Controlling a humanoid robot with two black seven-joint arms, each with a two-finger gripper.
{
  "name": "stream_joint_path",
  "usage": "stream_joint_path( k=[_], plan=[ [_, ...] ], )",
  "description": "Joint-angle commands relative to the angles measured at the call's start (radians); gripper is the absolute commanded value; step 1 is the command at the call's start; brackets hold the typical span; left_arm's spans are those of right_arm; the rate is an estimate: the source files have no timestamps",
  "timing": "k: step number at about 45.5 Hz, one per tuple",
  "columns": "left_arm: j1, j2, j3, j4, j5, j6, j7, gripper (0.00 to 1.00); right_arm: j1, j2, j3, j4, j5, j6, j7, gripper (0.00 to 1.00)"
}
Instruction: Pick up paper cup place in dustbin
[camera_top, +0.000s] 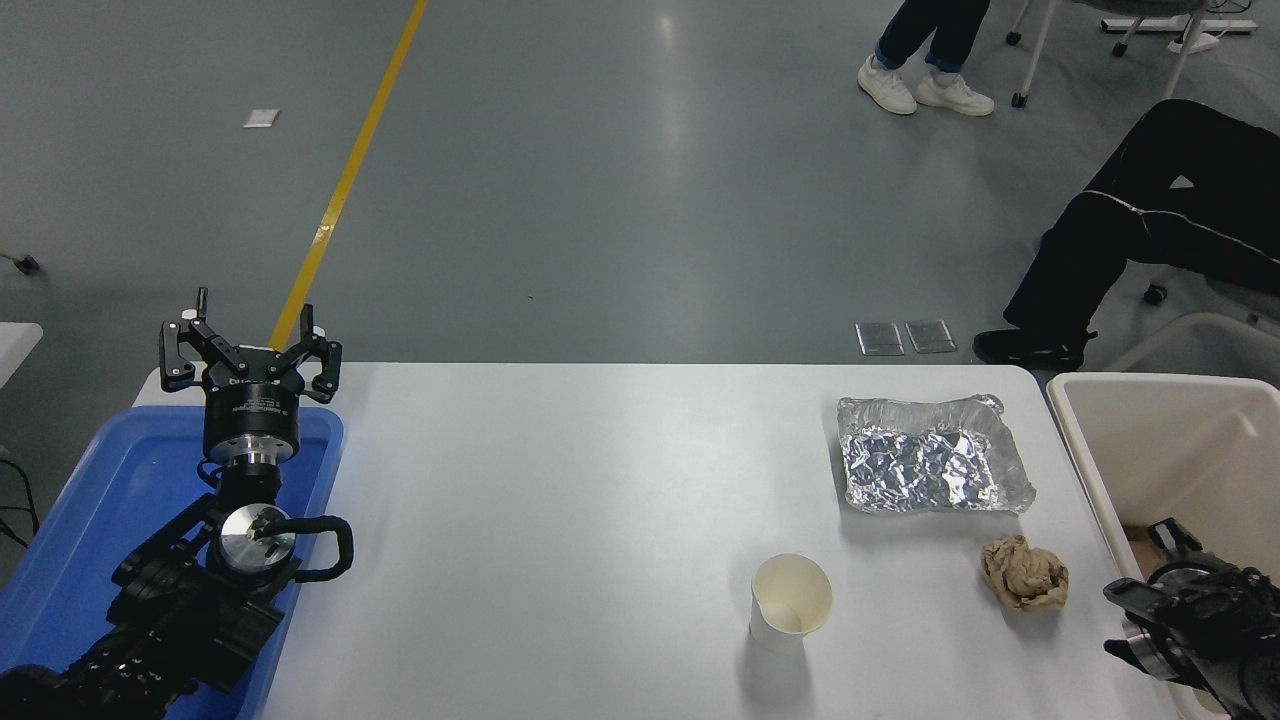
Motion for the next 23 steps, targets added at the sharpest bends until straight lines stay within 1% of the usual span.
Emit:
stream_joint_path(
  k=[1,23],
  plan=[
    [0.0,0.001,-0.002,0.0,-0.001,0.0,0.003,0.99,0.012,0.003,0.002,-0.003,-0.001,0.001,-0.001,0.0],
    [0.0,0.001,0.0,0.0,0.0,0.0,0.0,0.99,0.019,0.003,0.002,-0.003,-0.001,0.009,0.0,0.0]
  ],
)
